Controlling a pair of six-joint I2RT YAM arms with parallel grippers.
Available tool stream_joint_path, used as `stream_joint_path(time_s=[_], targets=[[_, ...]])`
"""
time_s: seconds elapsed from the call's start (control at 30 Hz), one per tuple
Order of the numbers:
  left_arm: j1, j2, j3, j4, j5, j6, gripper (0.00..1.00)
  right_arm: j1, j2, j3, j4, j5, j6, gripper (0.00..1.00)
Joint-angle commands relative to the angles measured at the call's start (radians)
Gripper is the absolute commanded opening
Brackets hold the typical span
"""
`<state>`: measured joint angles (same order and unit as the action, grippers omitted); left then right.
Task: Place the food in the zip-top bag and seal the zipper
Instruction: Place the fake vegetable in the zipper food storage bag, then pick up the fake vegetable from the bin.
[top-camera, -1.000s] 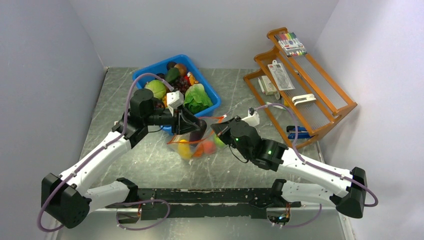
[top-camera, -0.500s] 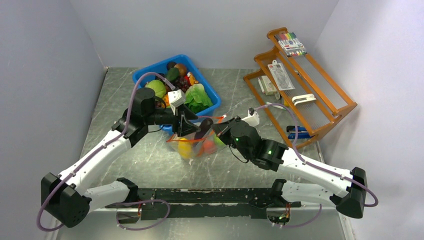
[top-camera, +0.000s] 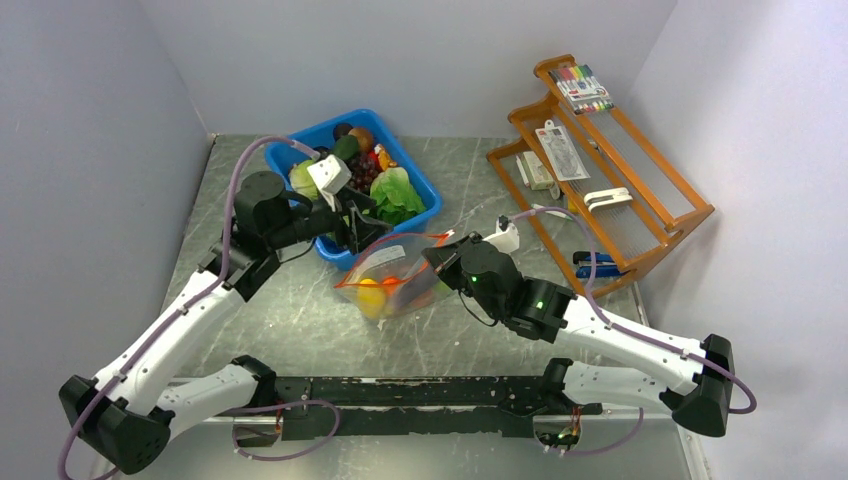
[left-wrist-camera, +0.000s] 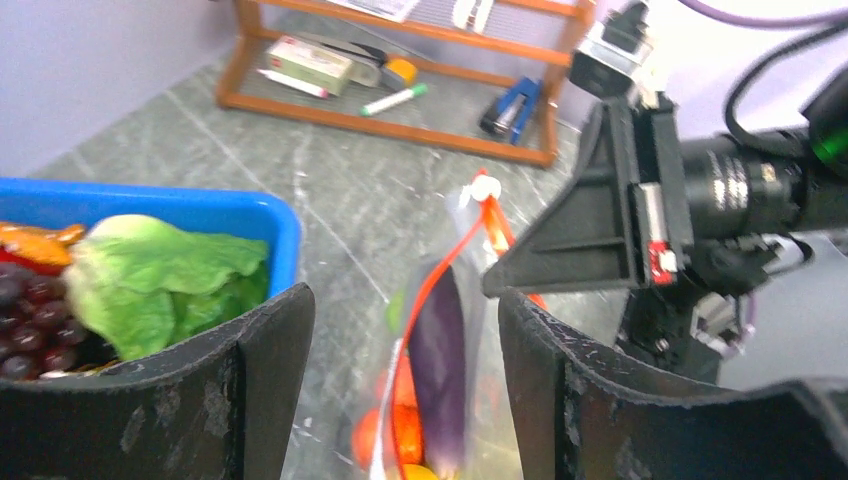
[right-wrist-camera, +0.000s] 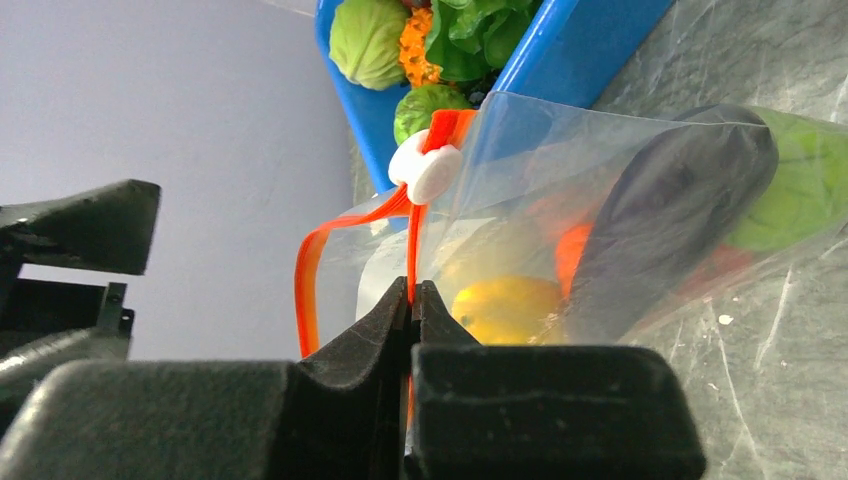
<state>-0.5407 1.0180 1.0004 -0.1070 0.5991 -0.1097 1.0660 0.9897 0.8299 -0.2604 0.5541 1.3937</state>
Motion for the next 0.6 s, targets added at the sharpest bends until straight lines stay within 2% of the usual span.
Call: stream_joint_path(time_s=[0.0, 0.23, 0.33, 0.43, 0.57], targets=[[-0.008, -0.039, 0.039, -0.032, -0.226, -0.030, 0.68, 0.000, -0.009, 0.006, -0.007, 0.031, -0.007, 0.00], [-0.005, 0.001, 0.102, -0.121, -0.593, -0.051, 0.71, 0.000, -0.030, -0.007, 0.007, 0.036, -0.010, 0.00], [0.009, 0.044, 0.142, -0.162, -0.703, -0.073, 0.72, 0.000, -0.033, -0.001, -0.005, 0.037, -0.014, 0.00], [0.049, 0.097, 0.182, -0.184, -0.720, -0.092, 0.70, 0.001, -0.043, -0.002, -0.006, 0.039, -0.019, 0.00], [0.142, 0.193, 0.230, -0.210, -0.654, -0.121, 0.70, 0.000, -0.058, -0.014, 0.004, 0.042, -0.019, 0.00]])
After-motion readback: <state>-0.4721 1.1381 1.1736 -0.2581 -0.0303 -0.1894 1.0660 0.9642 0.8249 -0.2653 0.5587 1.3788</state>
